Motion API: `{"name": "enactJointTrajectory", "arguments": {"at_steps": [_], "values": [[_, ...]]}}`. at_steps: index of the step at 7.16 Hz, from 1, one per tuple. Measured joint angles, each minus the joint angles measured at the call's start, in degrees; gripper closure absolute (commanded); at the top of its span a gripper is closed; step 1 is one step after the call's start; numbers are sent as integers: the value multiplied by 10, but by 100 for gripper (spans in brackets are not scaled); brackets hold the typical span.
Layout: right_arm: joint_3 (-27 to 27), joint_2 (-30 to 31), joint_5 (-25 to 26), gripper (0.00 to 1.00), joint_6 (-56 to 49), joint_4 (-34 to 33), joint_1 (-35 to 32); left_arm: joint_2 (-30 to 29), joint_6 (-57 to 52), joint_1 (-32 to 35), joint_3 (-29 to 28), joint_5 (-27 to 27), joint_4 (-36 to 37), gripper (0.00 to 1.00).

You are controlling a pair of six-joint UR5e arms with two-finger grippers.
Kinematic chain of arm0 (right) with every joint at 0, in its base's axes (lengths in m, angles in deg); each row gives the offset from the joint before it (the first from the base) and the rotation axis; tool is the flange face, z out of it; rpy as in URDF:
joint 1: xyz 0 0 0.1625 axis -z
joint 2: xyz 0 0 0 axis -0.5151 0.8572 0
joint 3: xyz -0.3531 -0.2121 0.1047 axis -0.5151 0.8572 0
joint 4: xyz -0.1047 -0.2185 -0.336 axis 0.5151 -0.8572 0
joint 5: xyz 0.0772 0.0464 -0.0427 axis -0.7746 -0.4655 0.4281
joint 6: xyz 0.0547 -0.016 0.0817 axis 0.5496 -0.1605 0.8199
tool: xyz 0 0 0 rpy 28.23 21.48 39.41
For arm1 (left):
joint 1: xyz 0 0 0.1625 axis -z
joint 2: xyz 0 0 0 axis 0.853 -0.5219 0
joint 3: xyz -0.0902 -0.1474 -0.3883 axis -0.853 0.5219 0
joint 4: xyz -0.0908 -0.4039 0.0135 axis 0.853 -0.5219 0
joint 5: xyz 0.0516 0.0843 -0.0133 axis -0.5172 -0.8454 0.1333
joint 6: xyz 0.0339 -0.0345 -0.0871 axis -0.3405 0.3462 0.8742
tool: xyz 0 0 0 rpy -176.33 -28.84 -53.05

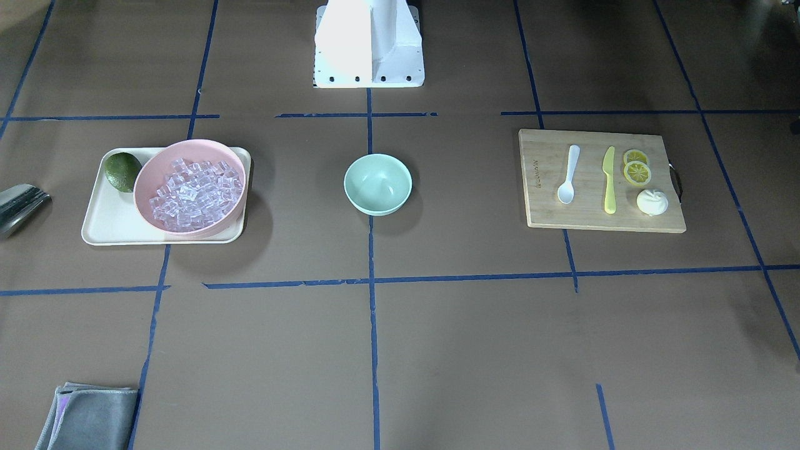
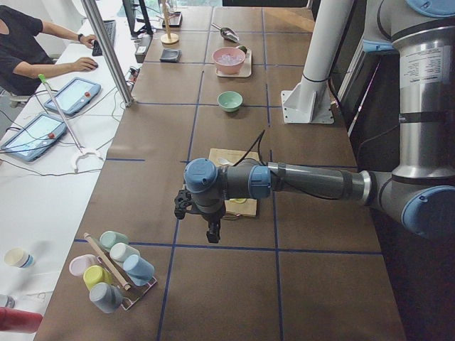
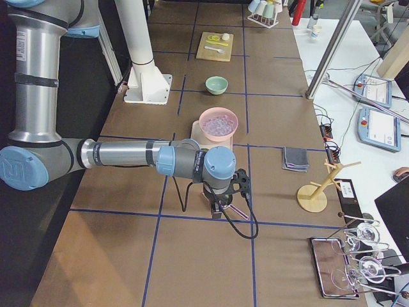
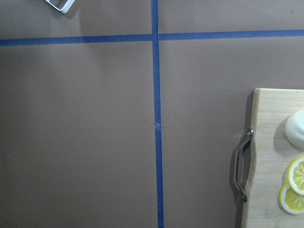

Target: Put spoon and ice into bowl

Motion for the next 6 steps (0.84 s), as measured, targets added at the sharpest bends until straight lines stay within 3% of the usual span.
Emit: {"name": "enactJointTrajectory", "arguments": {"at_steps": [3, 6], "values": [[-14, 5, -3, 0, 4, 0, 16, -11, 118, -131, 30, 10, -132, 0], [-18, 6, -5, 0, 7, 0, 19, -71, 292, -321, 80, -80, -166, 0]]}}
